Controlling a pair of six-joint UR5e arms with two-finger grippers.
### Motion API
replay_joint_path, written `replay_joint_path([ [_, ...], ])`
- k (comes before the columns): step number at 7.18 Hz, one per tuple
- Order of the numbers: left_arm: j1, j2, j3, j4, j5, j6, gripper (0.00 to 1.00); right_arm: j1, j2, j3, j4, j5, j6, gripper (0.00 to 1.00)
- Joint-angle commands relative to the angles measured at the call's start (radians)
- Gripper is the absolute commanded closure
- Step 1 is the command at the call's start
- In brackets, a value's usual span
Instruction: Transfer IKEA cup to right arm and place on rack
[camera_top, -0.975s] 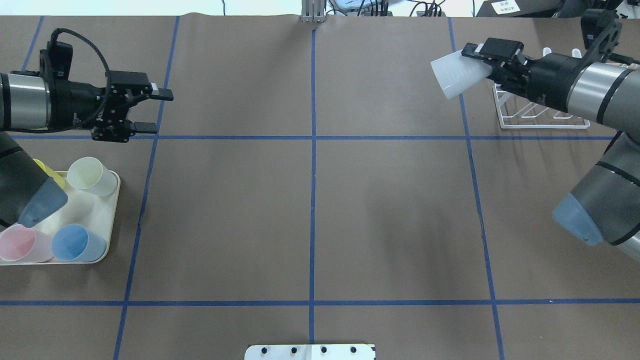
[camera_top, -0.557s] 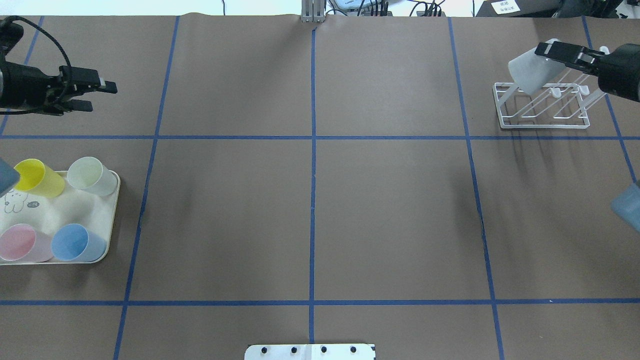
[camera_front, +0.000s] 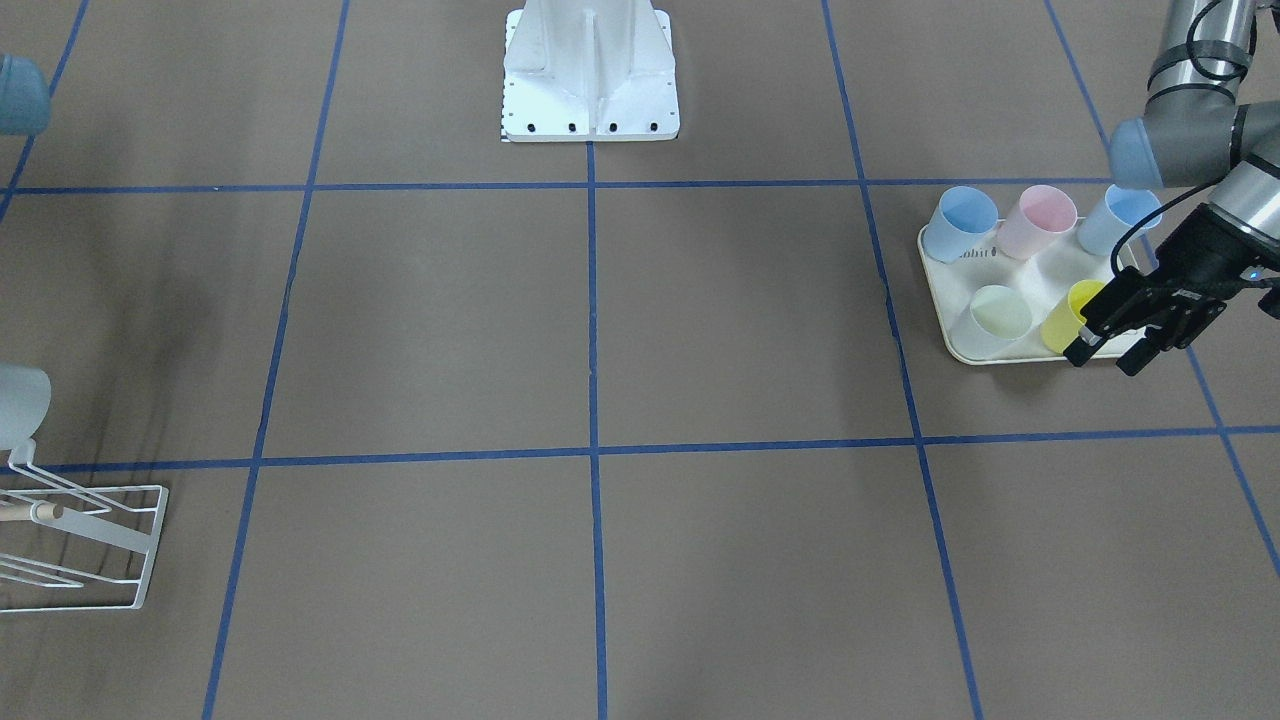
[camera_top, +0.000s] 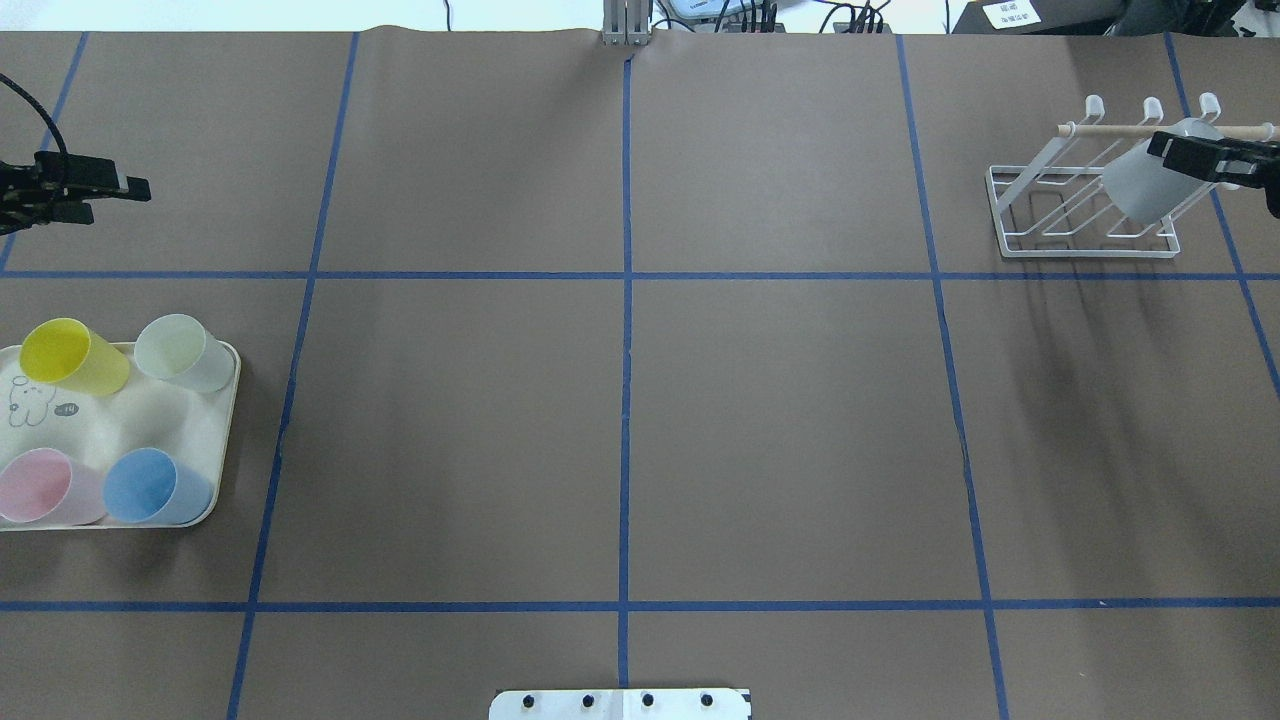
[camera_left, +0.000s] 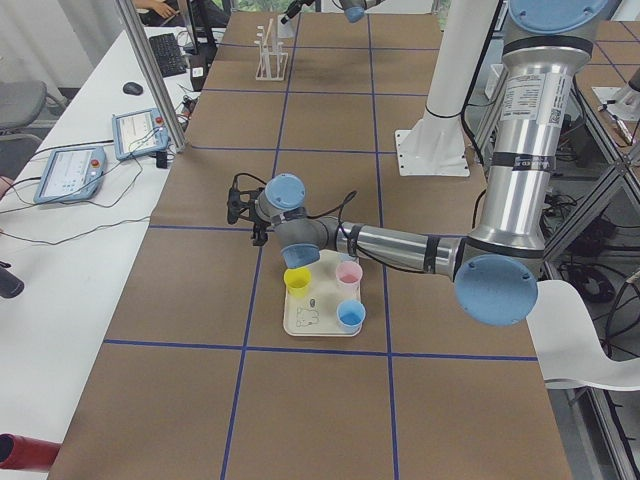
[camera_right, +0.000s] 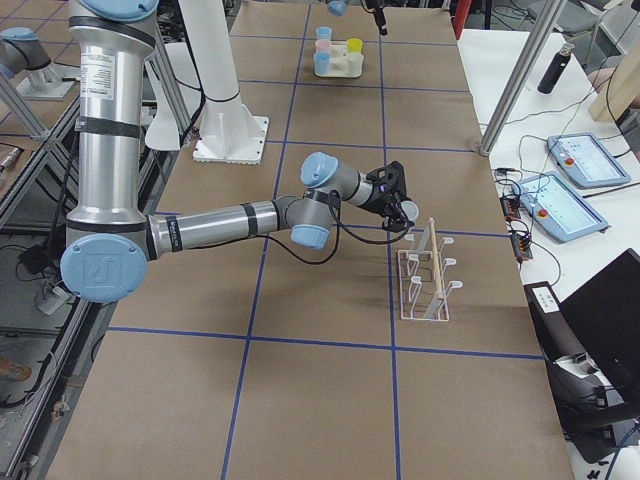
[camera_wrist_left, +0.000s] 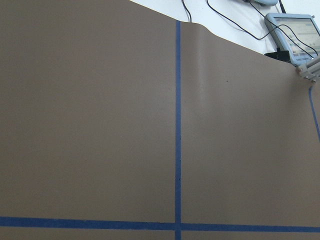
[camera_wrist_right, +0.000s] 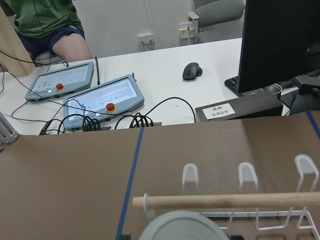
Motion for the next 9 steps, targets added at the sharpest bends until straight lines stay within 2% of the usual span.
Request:
replay_joint_path([
  [1,-0.004,0.01,0.0,0.0,0.0,0.005,0.0,-0.01,0.016,-0.04,0.0,-0.015,-0.012,1.0],
  [4,-0.01,0.053,-0.037,0.0,-0.005,0.028,0.0,-0.033,0.019,-0.068,0.002,-0.024,-0.028,0.96],
  [6,-0.004,0.195,-0.098,0.005,-0.008,0.144,0.0,-0.041,0.044,-0.095,0.002,-0.035,-0.029,0.81],
  [9,-0.006,0.399,-0.129,0.017,-0.005,0.291,0.0,-0.073,0.056,-0.114,0.002,-0.09,-0.029,0.38],
])
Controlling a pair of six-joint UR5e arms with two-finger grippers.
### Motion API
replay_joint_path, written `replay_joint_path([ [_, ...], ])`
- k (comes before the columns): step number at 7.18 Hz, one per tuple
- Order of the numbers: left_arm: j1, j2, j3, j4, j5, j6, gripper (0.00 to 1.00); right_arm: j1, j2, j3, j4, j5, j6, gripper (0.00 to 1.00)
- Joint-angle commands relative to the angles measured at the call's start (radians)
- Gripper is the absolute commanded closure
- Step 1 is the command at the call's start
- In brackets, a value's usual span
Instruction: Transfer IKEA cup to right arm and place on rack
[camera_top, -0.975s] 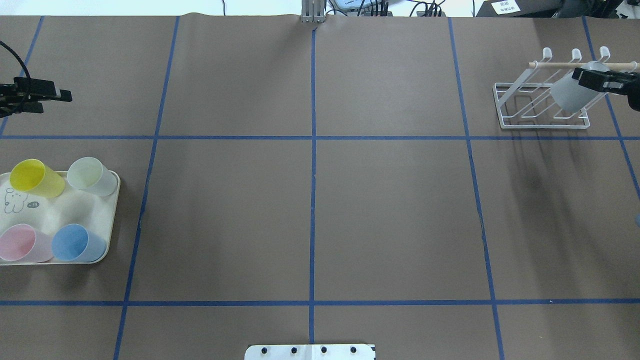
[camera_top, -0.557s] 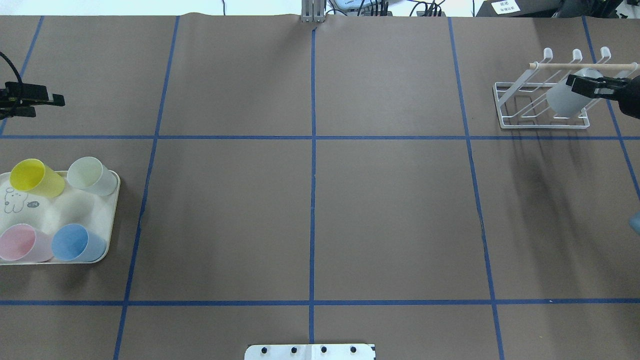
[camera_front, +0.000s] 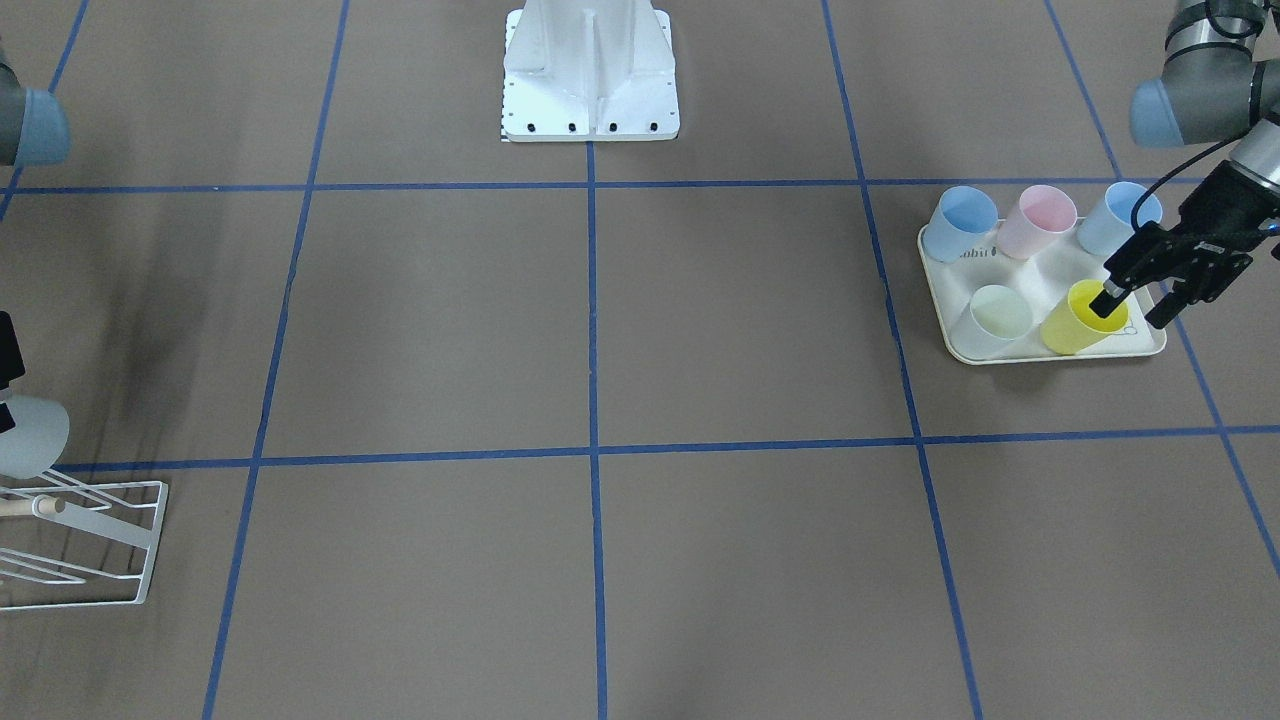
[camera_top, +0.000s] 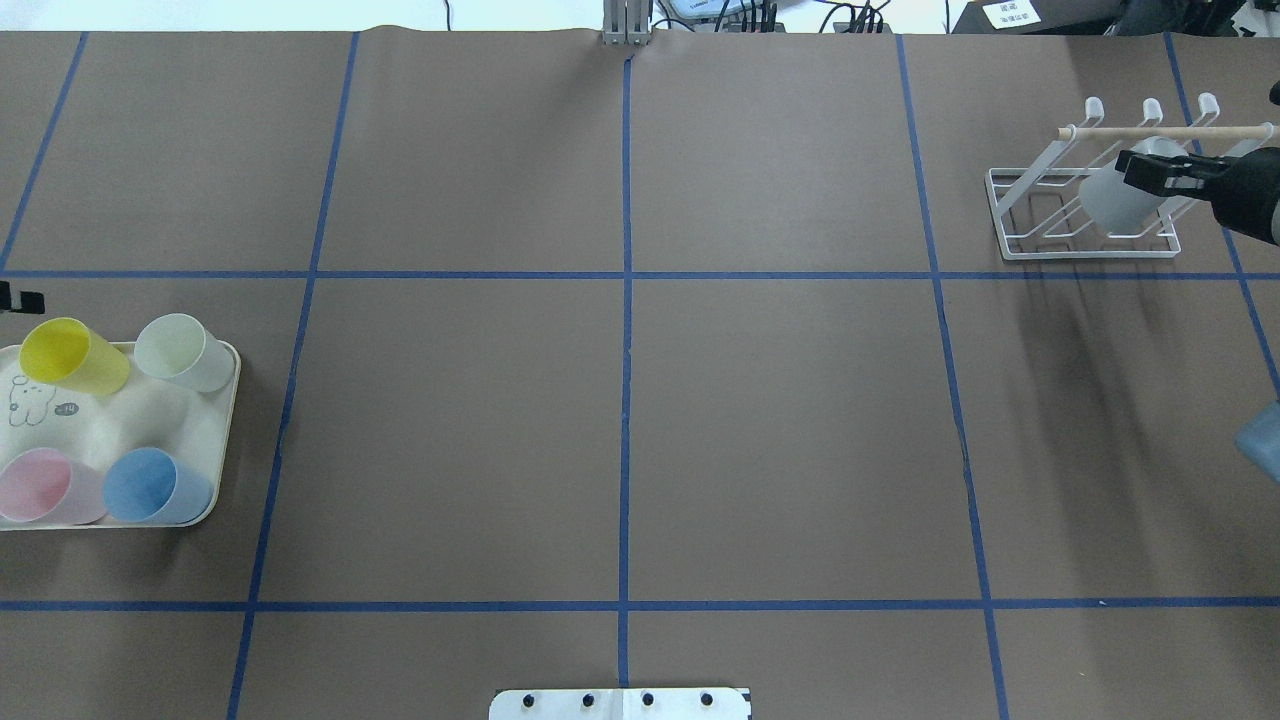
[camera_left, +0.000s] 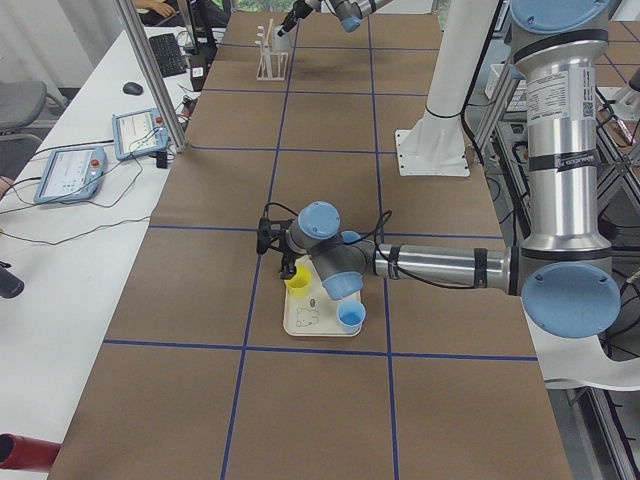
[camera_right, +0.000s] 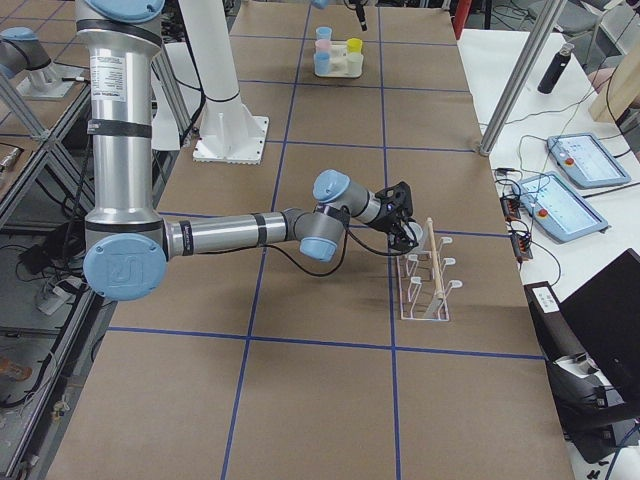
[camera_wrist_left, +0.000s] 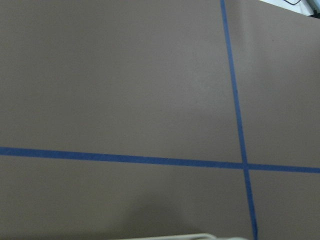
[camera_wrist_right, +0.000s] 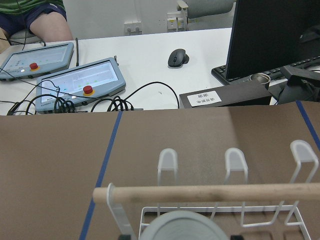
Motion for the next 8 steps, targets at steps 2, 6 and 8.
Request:
replay_joint_path([
  [2,0.003,0.219,-0.052,0.002,0.007,0.062,0.0,-0.018,0.005,0.004,0.002,-0.023,0.0,0.13],
  [6,0.045,0.315,-0.026,0.002,0.018,0.061,0.01,-0.018,0.003,0.038,0.013,-0.014,0.008,0.02],
  [8,0.104,0.295,-0.007,0.005,0.015,0.05,0.07,-0.016,-0.011,0.079,0.013,0.0,0.017,0.02],
])
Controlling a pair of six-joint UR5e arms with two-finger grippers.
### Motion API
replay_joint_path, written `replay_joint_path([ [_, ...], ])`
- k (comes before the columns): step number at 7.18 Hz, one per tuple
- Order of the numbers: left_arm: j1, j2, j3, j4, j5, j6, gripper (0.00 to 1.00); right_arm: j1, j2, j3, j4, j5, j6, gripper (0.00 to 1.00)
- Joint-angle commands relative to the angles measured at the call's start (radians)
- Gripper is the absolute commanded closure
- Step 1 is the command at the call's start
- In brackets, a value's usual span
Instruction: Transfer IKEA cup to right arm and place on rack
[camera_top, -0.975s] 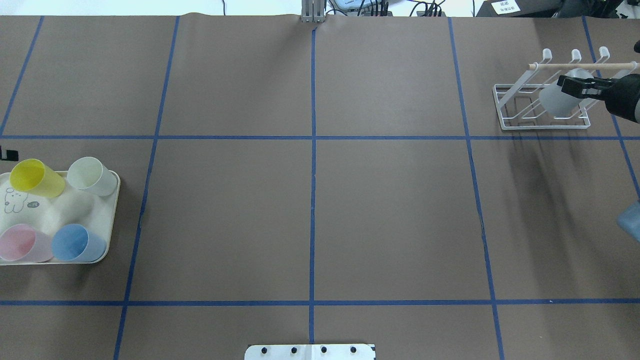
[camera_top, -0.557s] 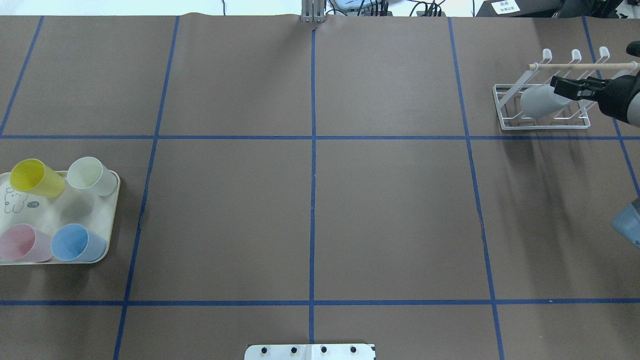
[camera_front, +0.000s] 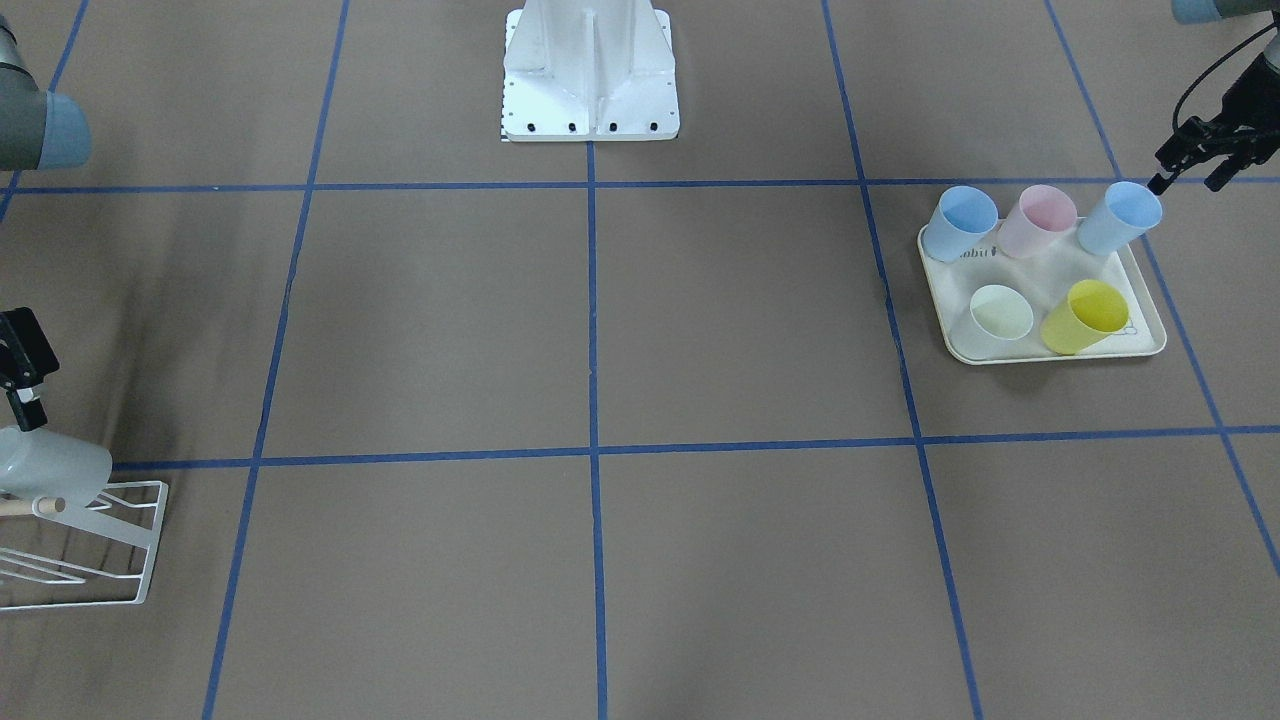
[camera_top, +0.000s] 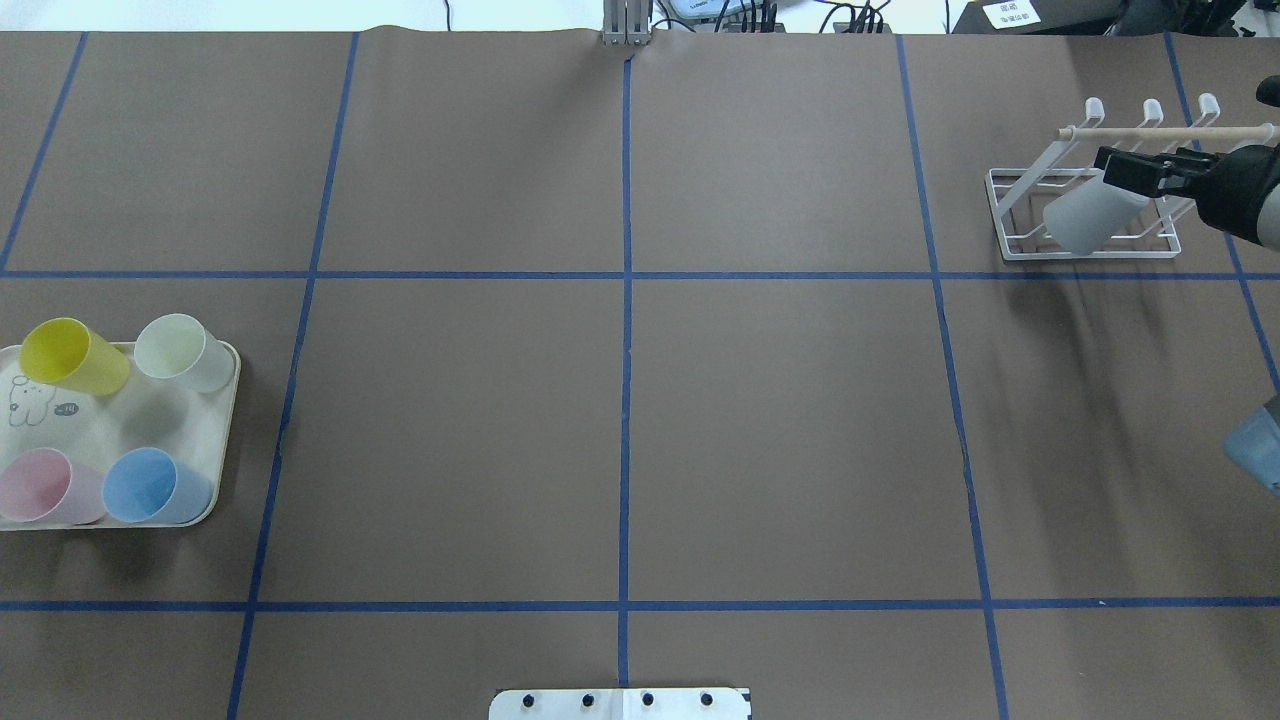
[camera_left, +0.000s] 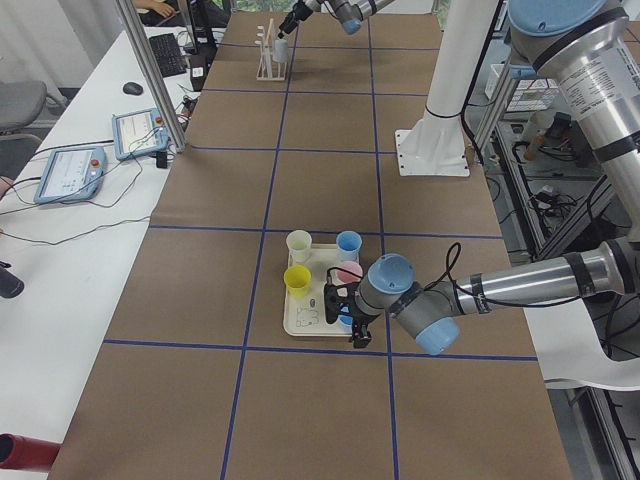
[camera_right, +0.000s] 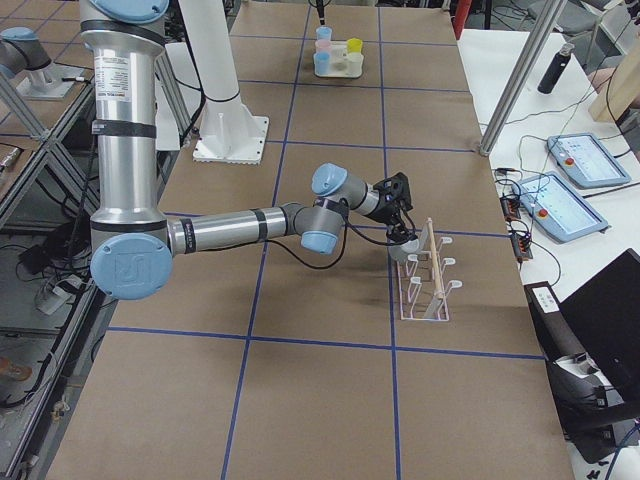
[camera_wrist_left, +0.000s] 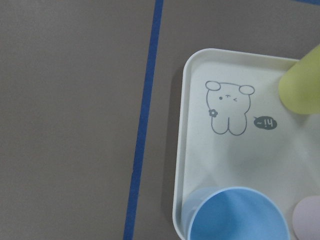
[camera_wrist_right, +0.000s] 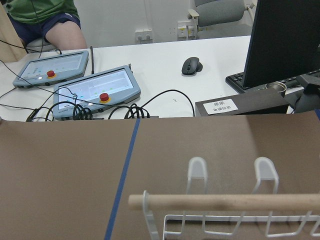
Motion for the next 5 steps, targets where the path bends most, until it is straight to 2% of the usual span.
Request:
replay_joint_path([
  [1,0.052,-0.041,0.032,0.002,-0.002,-0.012,0.15,0.002,-0.012,0.038,0.001,0.022,0.006,0.02],
  [2,0.056,-0.058,0.058,0.001,-0.003,-0.012,0.29,0.001,-0.025,0.055,0.002,0.03,0.008,0.02],
  [3,0.056,-0.061,0.062,0.001,-0.009,-0.013,0.69,0.001,-0.037,0.074,0.002,0.062,0.032,0.02],
  [4,0.056,-0.061,0.062,-0.001,-0.013,-0.012,1.0,0.001,-0.04,0.096,0.004,0.112,0.125,0.02],
  [5,0.053,-0.063,0.062,-0.004,-0.02,-0.01,1.0,0.001,-0.045,0.117,0.005,0.124,0.161,0.02],
])
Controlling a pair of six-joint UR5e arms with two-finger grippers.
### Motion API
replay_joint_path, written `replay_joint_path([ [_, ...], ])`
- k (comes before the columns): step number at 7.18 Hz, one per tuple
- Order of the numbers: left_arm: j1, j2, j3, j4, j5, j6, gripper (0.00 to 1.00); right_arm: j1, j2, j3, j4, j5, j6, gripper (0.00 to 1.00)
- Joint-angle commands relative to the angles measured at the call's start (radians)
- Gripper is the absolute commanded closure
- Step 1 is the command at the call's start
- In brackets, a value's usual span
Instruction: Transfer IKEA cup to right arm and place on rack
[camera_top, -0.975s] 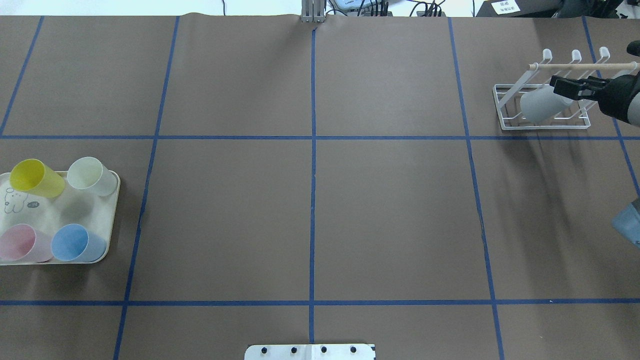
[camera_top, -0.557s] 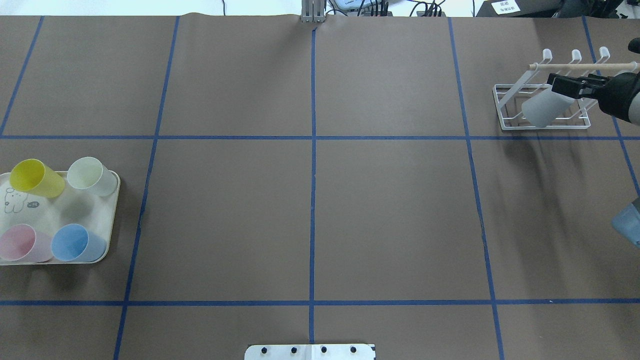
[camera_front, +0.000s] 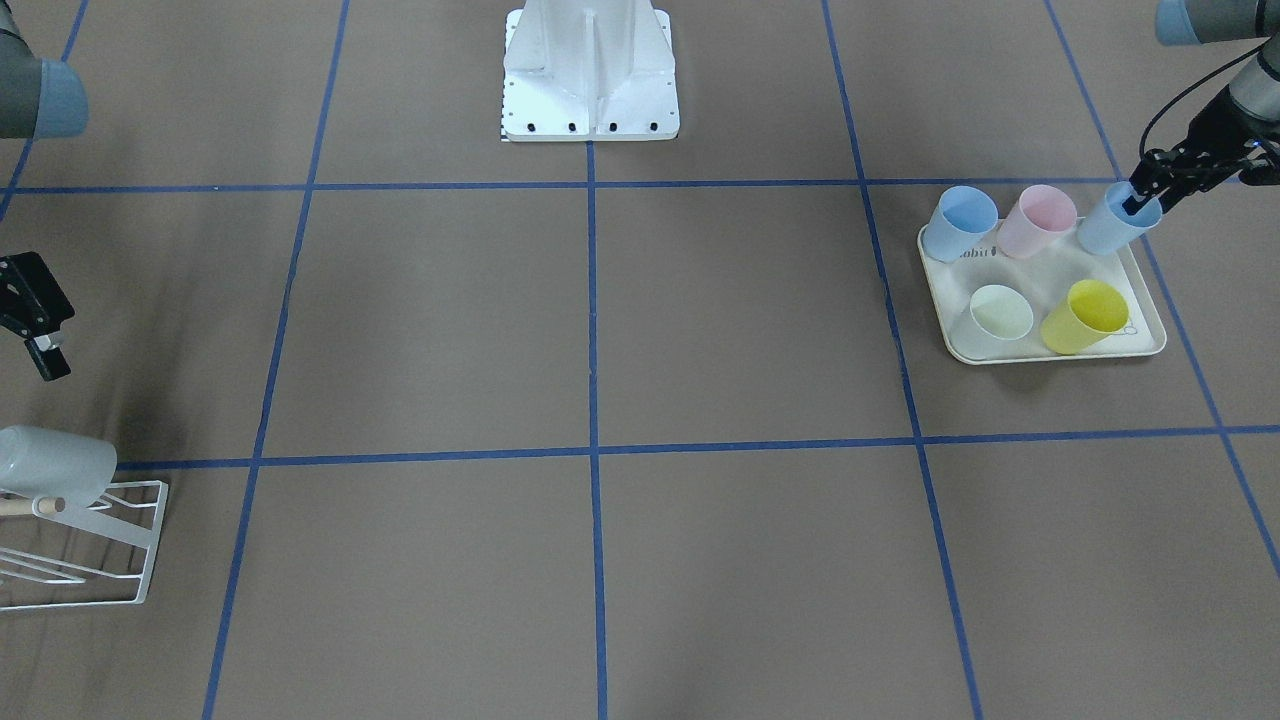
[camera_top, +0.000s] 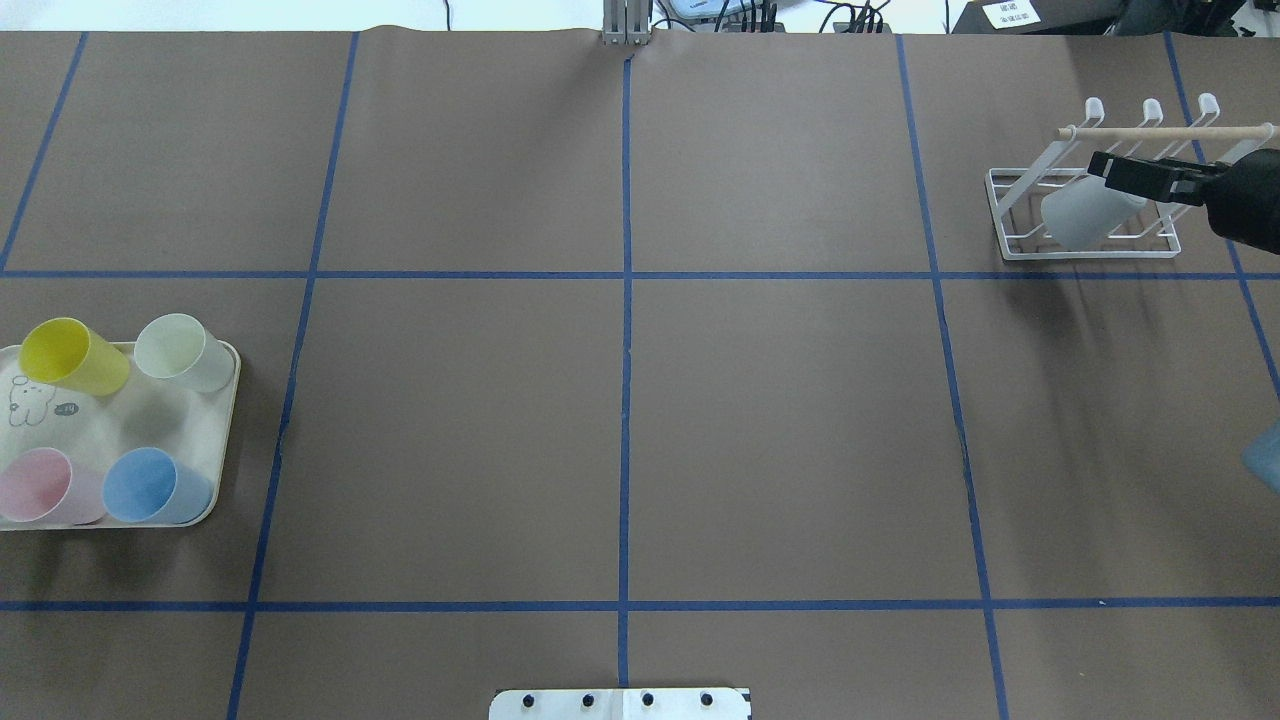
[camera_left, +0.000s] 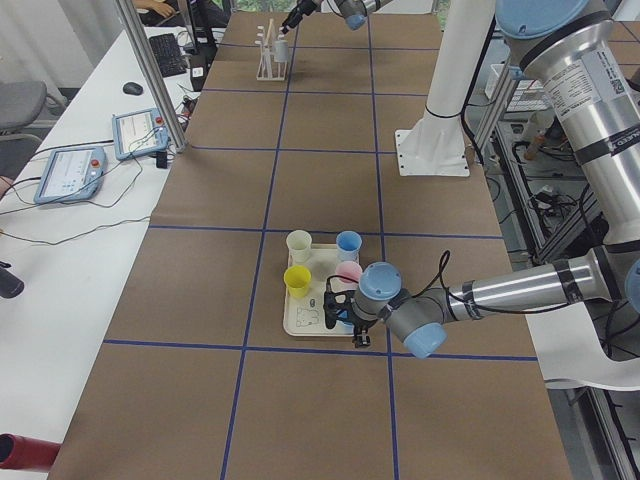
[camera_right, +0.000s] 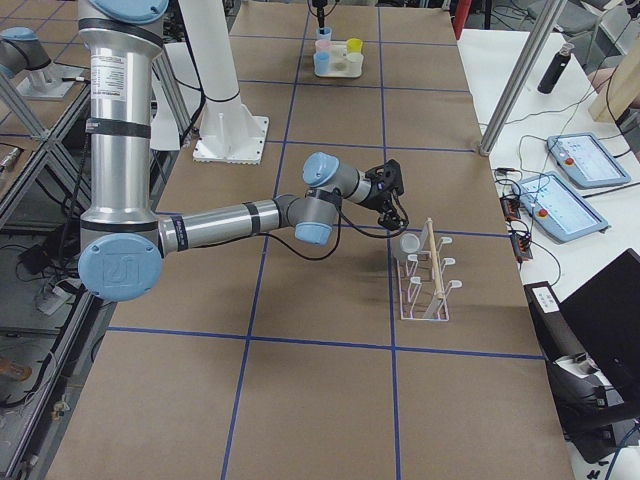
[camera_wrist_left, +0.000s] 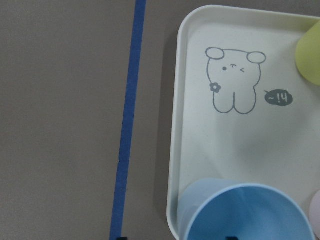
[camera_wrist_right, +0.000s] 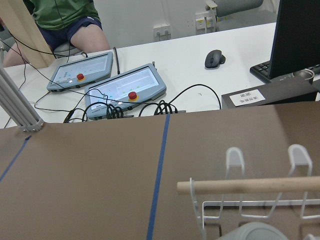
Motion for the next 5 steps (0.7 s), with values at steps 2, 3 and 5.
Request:
replay_joint_path([
  [2,-0.012,-0.015,-0.001,-0.006,-0.165,0.003,1.0,-0.008,-0.013,0.029,0.003,0.044,0.067,0.02],
  [3,-0.105,-0.012,-0.023,-0.004,-0.242,0.005,1.0,-0.017,-0.005,0.032,0.008,0.077,0.13,0.02],
  [5,-0.378,-0.071,-0.024,0.002,-0.4,0.0,1.0,-0.116,0.004,0.029,0.162,0.091,0.343,0.02],
])
